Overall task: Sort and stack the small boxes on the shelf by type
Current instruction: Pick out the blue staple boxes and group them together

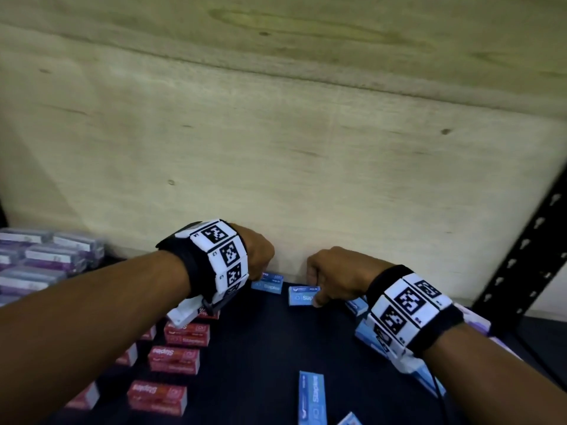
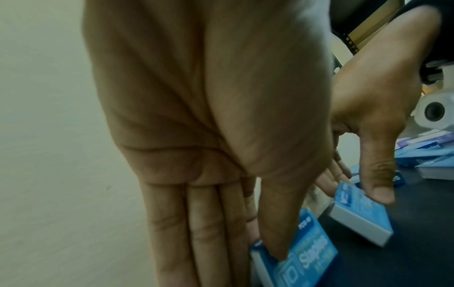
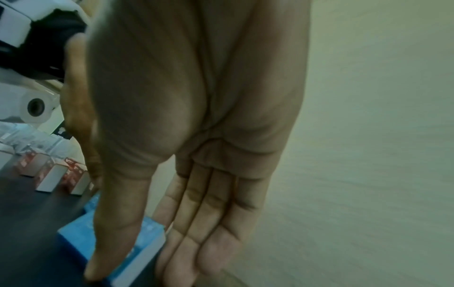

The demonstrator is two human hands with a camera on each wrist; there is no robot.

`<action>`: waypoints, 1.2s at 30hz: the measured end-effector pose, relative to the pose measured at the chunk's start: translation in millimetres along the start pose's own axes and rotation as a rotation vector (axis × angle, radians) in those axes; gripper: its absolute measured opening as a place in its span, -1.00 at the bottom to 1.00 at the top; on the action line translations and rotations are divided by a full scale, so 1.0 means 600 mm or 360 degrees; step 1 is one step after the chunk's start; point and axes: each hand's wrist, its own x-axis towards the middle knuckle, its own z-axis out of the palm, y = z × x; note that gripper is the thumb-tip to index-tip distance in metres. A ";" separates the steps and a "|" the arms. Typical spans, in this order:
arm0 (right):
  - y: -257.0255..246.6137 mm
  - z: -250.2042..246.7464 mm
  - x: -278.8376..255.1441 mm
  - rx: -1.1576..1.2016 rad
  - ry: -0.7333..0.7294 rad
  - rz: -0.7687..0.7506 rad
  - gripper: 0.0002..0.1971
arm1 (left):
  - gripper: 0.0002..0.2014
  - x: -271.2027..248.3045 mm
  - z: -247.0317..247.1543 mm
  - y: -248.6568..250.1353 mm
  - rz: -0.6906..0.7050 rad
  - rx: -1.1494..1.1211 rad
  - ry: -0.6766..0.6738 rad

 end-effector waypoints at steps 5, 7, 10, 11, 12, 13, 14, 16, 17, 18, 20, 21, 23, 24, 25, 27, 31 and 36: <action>0.006 -0.005 -0.002 -0.0042 0.0123 0.0044 -0.74 | -0.63 0.005 0.009 0.000 -0.0018 0.0015 0.0082; 0.007 -0.004 -0.003 -0.0053 0.0160 0.0072 -0.74 | -0.63 0.007 0.013 0.001 0.0016 0.0027 0.0101; 0.006 0.001 -0.003 -0.0067 0.0184 0.0109 -0.75 | -0.63 0.001 0.015 0.005 0.0064 0.0042 0.0102; 0.006 0.002 -0.004 -0.0073 0.0190 0.0122 -0.75 | -0.66 -0.002 0.014 0.007 0.0069 0.0047 0.0092; 0.006 0.003 -0.005 -0.0075 0.0193 0.0135 -0.75 | -0.73 -0.005 0.011 0.008 0.0067 0.0035 0.0061; 0.006 0.004 -0.006 -0.0076 0.0193 0.0141 -0.74 | -0.82 -0.008 0.008 0.009 0.0071 0.0032 0.0025; 0.006 0.004 -0.008 -0.0075 0.0191 0.0143 -0.74 | -0.87 -0.013 0.004 0.011 0.0072 0.0044 -0.0007; 0.009 0.002 -0.015 -0.0070 0.0197 0.0144 -0.70 | -0.80 -0.022 0.001 0.011 0.0051 0.0089 -0.0052; 0.012 -0.001 -0.020 -0.0073 0.0202 0.0152 -0.68 | -0.76 -0.026 0.000 0.010 0.0036 0.0084 -0.0038; 0.017 -0.004 -0.024 -0.0081 0.0199 0.0178 -0.65 | -0.71 -0.033 -0.003 0.011 0.0022 0.0079 -0.0012; 0.027 -0.010 -0.033 -0.0104 0.0154 0.0262 -0.62 | -0.62 -0.051 -0.018 0.018 0.0022 0.0085 0.0033; 0.032 -0.010 -0.037 -0.0120 0.0110 0.0307 -0.60 | -0.60 -0.061 -0.029 0.025 0.0039 0.0098 0.0027; 0.040 -0.007 -0.040 -0.0161 0.0016 0.0373 -0.58 | -0.59 -0.083 -0.049 0.047 0.0102 0.0106 -0.0040; 0.041 -0.003 -0.043 -0.0173 -0.0009 0.0389 -0.59 | -0.59 -0.094 -0.055 0.061 0.0157 0.0078 -0.0091; 0.041 0.001 -0.043 -0.0180 -0.0011 0.0391 -0.61 | -0.60 -0.103 -0.056 0.075 0.0215 0.0032 -0.0154; 0.040 0.007 -0.045 -0.0185 0.0019 0.0399 -0.65 | -0.61 -0.120 -0.051 0.100 0.0314 -0.0067 -0.0288; 0.035 0.011 -0.056 -0.0164 0.0005 0.0428 -0.54 | -0.52 -0.148 -0.031 0.136 0.0427 -0.0197 -0.0457; 0.032 0.016 -0.075 -0.0162 -0.0069 0.0393 -0.47 | -0.39 -0.168 -0.018 0.162 0.0488 -0.0117 -0.0536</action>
